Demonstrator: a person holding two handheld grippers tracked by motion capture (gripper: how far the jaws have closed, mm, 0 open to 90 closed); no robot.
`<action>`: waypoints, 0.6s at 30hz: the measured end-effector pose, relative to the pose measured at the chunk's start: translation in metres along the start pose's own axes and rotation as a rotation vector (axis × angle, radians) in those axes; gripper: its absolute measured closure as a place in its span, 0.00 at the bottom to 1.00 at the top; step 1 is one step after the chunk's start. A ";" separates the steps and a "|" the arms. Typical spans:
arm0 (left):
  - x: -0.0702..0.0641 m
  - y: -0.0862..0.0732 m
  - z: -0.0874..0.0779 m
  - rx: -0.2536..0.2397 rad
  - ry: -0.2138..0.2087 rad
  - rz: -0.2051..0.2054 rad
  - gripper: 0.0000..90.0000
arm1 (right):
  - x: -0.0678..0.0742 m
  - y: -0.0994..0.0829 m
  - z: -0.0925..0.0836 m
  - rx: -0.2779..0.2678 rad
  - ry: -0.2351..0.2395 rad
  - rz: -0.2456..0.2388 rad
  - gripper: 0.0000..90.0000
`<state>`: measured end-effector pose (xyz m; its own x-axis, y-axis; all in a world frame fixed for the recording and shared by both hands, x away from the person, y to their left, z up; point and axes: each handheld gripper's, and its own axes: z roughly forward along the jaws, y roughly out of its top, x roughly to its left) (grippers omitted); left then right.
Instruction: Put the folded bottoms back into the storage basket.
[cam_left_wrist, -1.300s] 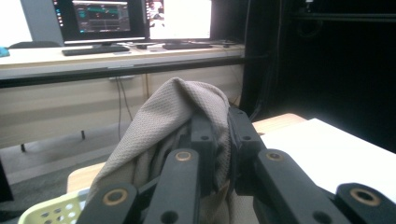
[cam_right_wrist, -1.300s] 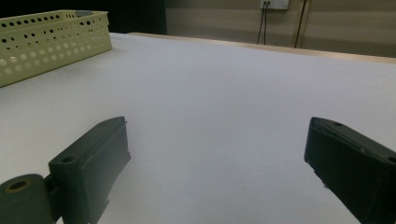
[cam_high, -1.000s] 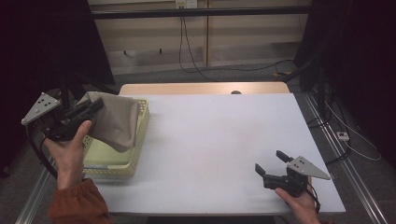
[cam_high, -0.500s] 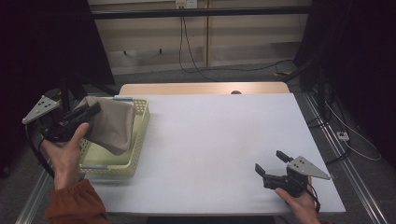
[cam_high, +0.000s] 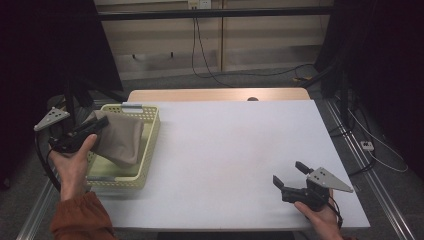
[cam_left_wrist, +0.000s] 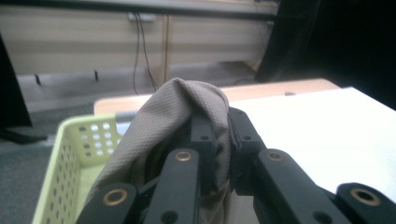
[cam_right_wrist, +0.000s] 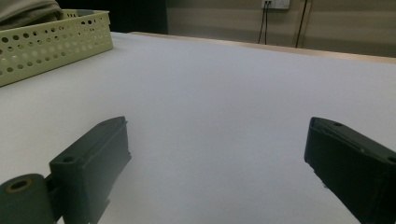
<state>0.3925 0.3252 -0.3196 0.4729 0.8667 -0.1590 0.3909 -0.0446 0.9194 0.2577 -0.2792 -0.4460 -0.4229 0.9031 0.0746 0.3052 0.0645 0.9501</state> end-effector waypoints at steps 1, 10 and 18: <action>0.002 -0.001 0.001 0.015 -0.006 -0.007 0.92 | 0.000 0.000 0.000 0.000 0.000 0.000 0.07; 0.008 -0.008 0.019 0.064 -0.041 -0.021 0.92 | 0.000 0.000 0.001 -0.001 0.000 0.000 0.07; 0.011 -0.014 0.040 0.100 -0.022 -0.028 0.92 | 0.000 0.000 0.001 0.001 -0.001 -0.002 0.07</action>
<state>0.4240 0.3156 -0.3492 0.4777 0.8571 -0.1926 0.4806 -0.0715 0.8740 0.2584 -0.2794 -0.4465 -0.4229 0.9033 0.0720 0.3048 0.0670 0.9500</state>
